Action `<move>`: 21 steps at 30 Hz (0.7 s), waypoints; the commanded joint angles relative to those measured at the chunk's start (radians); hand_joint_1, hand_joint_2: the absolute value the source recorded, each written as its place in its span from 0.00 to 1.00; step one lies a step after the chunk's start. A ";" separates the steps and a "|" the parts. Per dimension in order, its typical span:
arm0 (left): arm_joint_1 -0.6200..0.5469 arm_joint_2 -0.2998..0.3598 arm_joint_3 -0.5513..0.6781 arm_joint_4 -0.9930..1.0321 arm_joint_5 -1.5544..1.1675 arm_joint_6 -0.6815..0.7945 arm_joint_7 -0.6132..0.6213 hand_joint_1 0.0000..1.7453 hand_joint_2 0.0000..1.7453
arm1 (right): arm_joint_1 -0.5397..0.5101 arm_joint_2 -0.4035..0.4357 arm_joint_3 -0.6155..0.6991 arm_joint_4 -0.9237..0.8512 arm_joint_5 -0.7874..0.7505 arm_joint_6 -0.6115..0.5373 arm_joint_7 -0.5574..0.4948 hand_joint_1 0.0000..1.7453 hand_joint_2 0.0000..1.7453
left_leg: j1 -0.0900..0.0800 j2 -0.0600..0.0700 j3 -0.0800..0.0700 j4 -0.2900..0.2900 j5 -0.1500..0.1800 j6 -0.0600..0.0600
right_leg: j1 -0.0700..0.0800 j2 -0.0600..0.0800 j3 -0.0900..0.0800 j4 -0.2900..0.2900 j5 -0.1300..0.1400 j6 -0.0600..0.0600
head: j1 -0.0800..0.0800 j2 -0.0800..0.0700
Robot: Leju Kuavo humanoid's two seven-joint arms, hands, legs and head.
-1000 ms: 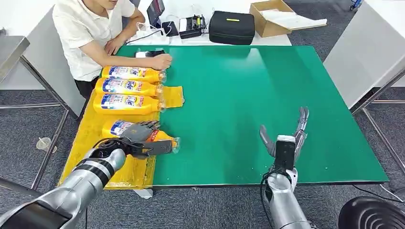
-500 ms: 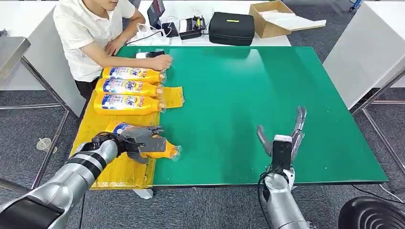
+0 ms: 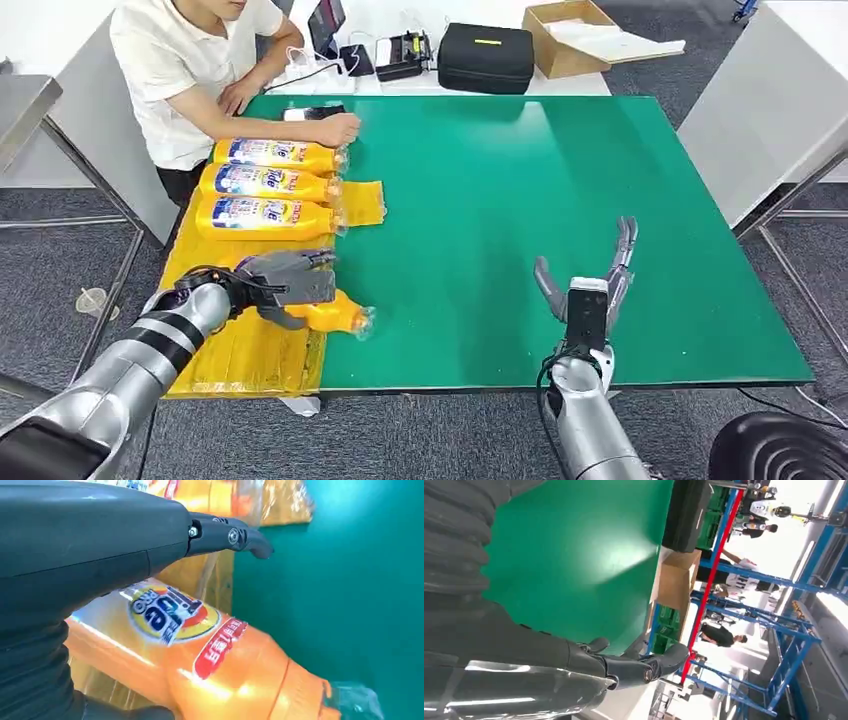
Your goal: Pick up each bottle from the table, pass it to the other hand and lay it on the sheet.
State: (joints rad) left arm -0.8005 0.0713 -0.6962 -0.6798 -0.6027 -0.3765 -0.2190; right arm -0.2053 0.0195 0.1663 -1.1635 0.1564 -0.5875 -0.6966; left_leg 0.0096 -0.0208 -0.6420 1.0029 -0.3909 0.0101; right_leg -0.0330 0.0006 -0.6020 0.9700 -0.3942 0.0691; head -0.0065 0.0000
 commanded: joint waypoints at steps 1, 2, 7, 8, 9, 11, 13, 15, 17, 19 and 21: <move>-0.012 0.053 -0.097 -0.062 0.022 0.019 0.006 0.00 1.00 | -0.031 -0.015 0.037 0.042 0.001 -0.032 -0.002 0.00 1.00 | 0.001 0.004 0.004 0.001 -0.003 0.000 | 0.002 0.002 0.004 0.000 -0.002 -0.004 | 0.000 0.000; -0.010 0.057 -0.098 -0.074 0.037 0.031 0.007 0.00 1.00 | -0.031 -0.017 0.040 0.041 0.004 -0.039 -0.002 0.00 1.00 | 0.001 0.003 0.002 0.000 -0.001 0.000 | 0.001 0.001 0.002 0.000 -0.001 -0.003 | 0.000 0.000; -0.012 0.106 -0.131 -0.167 0.100 0.031 0.018 0.00 1.00 | -0.024 -0.030 0.065 0.029 0.015 -0.069 -0.002 0.00 1.00 | 0.001 0.004 0.003 0.001 -0.003 0.000 | 0.002 0.002 0.002 0.000 -0.002 -0.004 | 0.000 0.000; -0.011 0.116 -0.136 -0.188 0.113 0.027 0.021 0.00 1.00 | -0.025 -0.033 0.069 0.033 0.020 -0.077 -0.002 0.00 1.00 | 0.002 0.005 0.004 0.002 -0.004 0.000 | 0.003 0.003 0.003 0.001 -0.002 -0.005 | 0.000 0.000; -0.010 0.124 -0.138 -0.202 0.120 0.027 0.021 0.00 1.00 | -0.025 -0.034 0.068 0.030 0.015 -0.073 -0.002 0.00 1.00 | 0.001 0.004 0.002 0.001 -0.002 0.000 | 0.002 0.002 0.001 0.000 -0.001 -0.004 | 0.000 0.000; -0.004 0.150 -0.151 -0.241 0.152 0.004 0.025 0.00 1.00 | -0.025 -0.037 0.070 0.027 0.015 -0.073 -0.002 0.00 1.00 | 0.001 0.003 0.000 0.001 -0.002 0.000 | 0.002 0.002 0.000 0.000 -0.001 -0.003 | 0.000 0.000; 0.001 0.185 -0.168 -0.284 0.188 -0.016 0.023 0.00 1.00 | -0.029 -0.040 0.075 0.021 0.016 -0.075 -0.002 0.00 1.00 | 0.002 0.005 0.003 0.002 -0.004 0.000 | 0.003 0.003 0.002 0.001 -0.003 -0.005 | 0.000 0.000; 0.005 0.223 -0.191 -0.331 0.213 -0.021 0.025 0.00 1.00 | -0.028 -0.045 0.078 0.010 0.017 -0.078 -0.002 0.00 1.00 | 0.001 0.005 0.003 0.002 -0.004 0.000 | 0.002 0.003 0.002 0.000 -0.002 -0.005 | 0.000 0.000; 0.020 0.257 -0.189 -0.383 0.259 -0.012 0.023 0.00 1.00 | -0.021 -0.042 0.064 -0.014 -0.002 -0.057 -0.002 0.00 1.00 | 0.001 0.005 0.001 0.001 -0.002 0.000 | 0.001 0.004 -0.001 0.001 -0.001 -0.004 | 0.000 0.000; 0.071 0.272 -0.147 -0.433 0.331 0.006 0.017 0.00 1.00 | 0.004 -0.027 0.031 -0.086 -0.049 0.001 -0.002 0.00 1.00 | 0.001 0.005 0.001 0.001 -0.003 0.000 | 0.002 0.004 -0.001 0.001 -0.001 -0.004 | 0.000 0.000; 0.094 0.276 -0.148 -0.443 0.333 0.017 0.015 0.00 1.00 | 0.012 -0.025 0.029 -0.093 -0.046 0.002 -0.002 0.00 1.00 | 0.000 0.004 0.000 0.000 -0.002 0.000 | 0.001 0.003 -0.002 0.000 -0.001 -0.003 | 0.000 0.000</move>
State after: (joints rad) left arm -0.7663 0.2385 -0.8034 -0.9683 -0.3558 -0.3818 -0.1988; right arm -0.2044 -0.0080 0.2060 -1.1750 0.1582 -0.6008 -0.6966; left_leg 0.0098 -0.0205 -0.6442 1.0029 -0.3909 0.0100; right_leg -0.0329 0.0007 -0.6048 0.9701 -0.3942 0.0691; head -0.0065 0.0000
